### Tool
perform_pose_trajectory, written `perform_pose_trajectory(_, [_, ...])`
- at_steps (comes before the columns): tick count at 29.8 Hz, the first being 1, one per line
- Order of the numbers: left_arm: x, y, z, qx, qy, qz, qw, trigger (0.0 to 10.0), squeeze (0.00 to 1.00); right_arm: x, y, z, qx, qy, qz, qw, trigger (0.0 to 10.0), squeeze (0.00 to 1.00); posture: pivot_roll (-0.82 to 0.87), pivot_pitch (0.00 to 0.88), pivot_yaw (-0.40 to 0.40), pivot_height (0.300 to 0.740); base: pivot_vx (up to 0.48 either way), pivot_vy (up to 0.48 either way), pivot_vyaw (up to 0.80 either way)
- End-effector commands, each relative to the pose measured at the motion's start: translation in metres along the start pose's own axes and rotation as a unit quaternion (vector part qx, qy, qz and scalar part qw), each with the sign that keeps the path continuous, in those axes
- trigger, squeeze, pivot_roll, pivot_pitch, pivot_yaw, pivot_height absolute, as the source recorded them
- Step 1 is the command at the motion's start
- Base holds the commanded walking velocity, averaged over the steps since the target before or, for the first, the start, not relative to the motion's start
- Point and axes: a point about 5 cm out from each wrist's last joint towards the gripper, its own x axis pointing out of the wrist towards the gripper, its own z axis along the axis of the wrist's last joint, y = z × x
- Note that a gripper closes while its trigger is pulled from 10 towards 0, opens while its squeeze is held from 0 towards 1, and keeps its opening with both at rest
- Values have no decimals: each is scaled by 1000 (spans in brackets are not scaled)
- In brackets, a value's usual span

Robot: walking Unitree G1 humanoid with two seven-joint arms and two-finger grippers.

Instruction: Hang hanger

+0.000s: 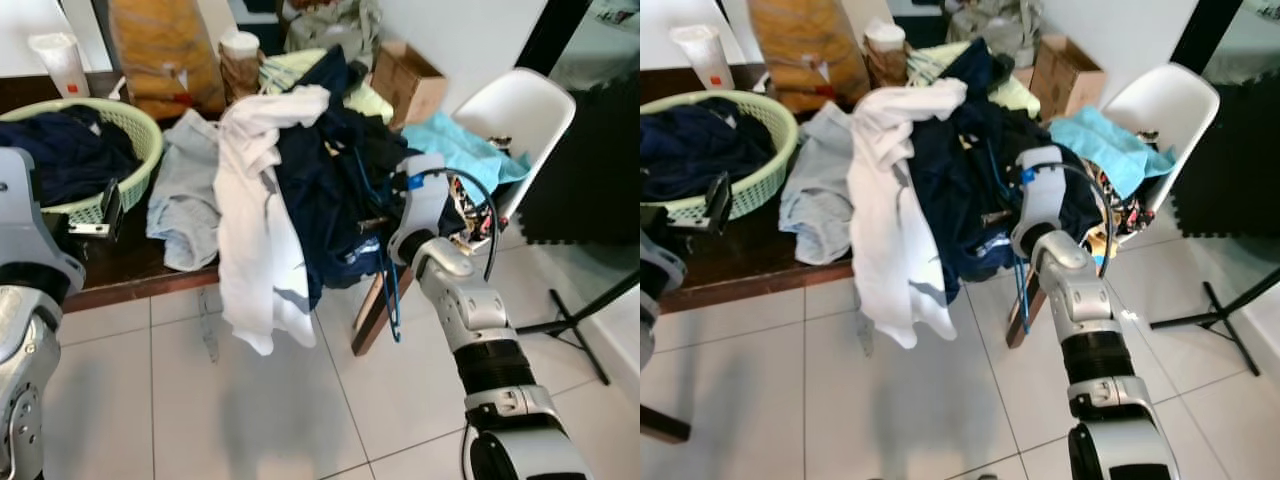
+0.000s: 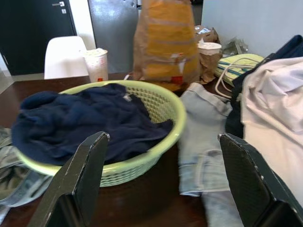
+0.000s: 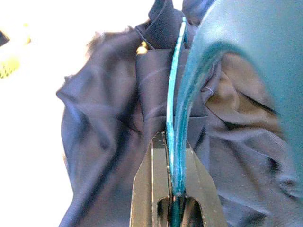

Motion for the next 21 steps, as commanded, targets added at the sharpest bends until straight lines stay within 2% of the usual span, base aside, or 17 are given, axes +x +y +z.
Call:
perform_pose_trajectory(1, [0, 1, 5, 3, -12, 0, 1000, 10000, 0, 2, -3, 30, 23, -70, -12, 997, 10000, 0, 72, 152, -99, 740, 0, 0, 0])
perform_pose_trajectory(3, [0, 1, 5, 3, -12, 0, 1000, 10000, 0, 2, -3, 30, 23, -70, -12, 997, 10000, 0, 72, 152, -99, 740, 0, 0, 0])
perform_pose_trajectory(5, [1, -1, 8, 2, -19, -3, 1000, 10000, 0, 2, -18, 50, 9, -104, -67, 992, 10000, 0, 71, 152, -101, 740, 0, 0, 0])
perform_pose_trajectory(8, [1, -2, 10, 0, -23, -5, 1000, 10000, 0, 1, -27, 61, 3, -120, -99, 988, 10000, 0, 71, 151, -101, 740, 0, 0, 0])
perform_pose_trajectory(13, [1, -3, 11, 0, -25, -7, 1000, 10000, 0, 0, -29, 69, 13, -136, -106, 985, 10000, 0, 69, 152, -101, 740, 0, 0, 0])
perform_pose_trajectory(14, [1, -4, 12, 0, -26, -8, 1000, 10000, 0, 1, -26, 74, 37, -146, -87, 985, 10000, 0, 68, 152, -100, 740, 0, 0, 0])
perform_pose_trajectory(17, [2, -4, 13, 0, -28, -8, 1000, 10000, 0, 2, -20, 79, 59, -152, -60, 985, 10000, 0, 67, 153, -99, 740, 0, 0, 0])
perform_pose_trajectory(18, [2, -3, 15, 2, -32, -7, 999, 10000, 0, 4, 1, 81, 87, -149, 25, 985, 10000, 0, 64, 152, -99, 740, 0, 0, 0])
perform_pose_trajectory(19, [2, -3, 15, 2, -32, -7, 999, 10000, 0, 4, 1, 81, 87, -149, 25, 985, 10000, 0, 64, 152, -99, 740, 0, 0, 0])
perform_pose_trajectory(20, [3, 0, 16, 7, -35, -4, 999, 10000, 0, 2, 21, 76, 86, -134, 97, 982, 10000, 0, 61, 154, -98, 740, 0, 0, 0])
perform_pose_trajectory(21, [3, 0, 16, 7, -35, -4, 999, 10000, 0, 2, 21, 76, 86, -134, 97, 982, 10000, 0, 61, 154, -98, 740, 0, 0, 0])
